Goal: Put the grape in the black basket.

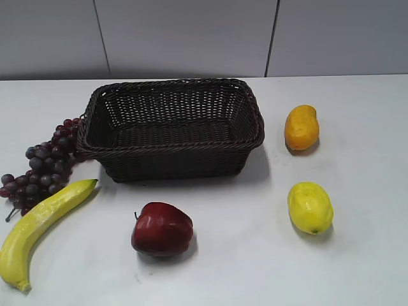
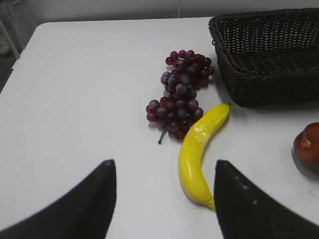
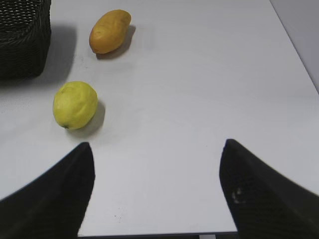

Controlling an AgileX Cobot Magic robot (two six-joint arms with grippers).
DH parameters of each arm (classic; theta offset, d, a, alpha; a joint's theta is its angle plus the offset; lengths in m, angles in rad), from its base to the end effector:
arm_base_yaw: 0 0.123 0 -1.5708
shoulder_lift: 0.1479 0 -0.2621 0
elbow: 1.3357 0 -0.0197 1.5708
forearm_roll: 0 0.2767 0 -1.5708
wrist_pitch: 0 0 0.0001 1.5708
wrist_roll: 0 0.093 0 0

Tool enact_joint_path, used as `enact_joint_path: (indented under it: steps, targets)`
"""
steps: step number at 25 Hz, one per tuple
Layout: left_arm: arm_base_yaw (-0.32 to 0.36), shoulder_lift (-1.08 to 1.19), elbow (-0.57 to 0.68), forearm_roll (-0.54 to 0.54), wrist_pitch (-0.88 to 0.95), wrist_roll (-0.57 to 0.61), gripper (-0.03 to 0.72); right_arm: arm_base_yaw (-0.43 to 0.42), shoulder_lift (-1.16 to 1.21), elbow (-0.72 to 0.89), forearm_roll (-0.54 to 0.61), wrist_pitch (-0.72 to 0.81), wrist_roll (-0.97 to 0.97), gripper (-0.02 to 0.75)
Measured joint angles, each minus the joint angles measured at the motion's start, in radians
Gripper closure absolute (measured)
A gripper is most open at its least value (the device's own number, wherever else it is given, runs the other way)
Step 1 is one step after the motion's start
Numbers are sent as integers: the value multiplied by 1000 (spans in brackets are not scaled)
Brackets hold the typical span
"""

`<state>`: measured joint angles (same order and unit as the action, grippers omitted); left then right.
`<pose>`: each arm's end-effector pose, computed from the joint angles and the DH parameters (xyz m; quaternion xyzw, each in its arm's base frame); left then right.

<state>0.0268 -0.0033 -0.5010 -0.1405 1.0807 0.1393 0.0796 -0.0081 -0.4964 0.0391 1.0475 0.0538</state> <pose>0.0412 -0.0104 0.2883 0.0516 0.8536 -0.0273 0.5176 0.0422 0.0065 0.2892 -0.0116 0.8483 0.0547 0.5265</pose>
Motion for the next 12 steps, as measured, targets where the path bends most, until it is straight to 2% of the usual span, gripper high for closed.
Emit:
enact_joint_path:
  steps: [5, 12]
  targets:
    - [0, 126, -26, -33, -88, 0, 104, 0, 0, 0, 0, 0, 0, 145]
    - [0, 501, -42, -119, -331, 0, 104, 0, 0, 0, 0, 0, 0, 145]
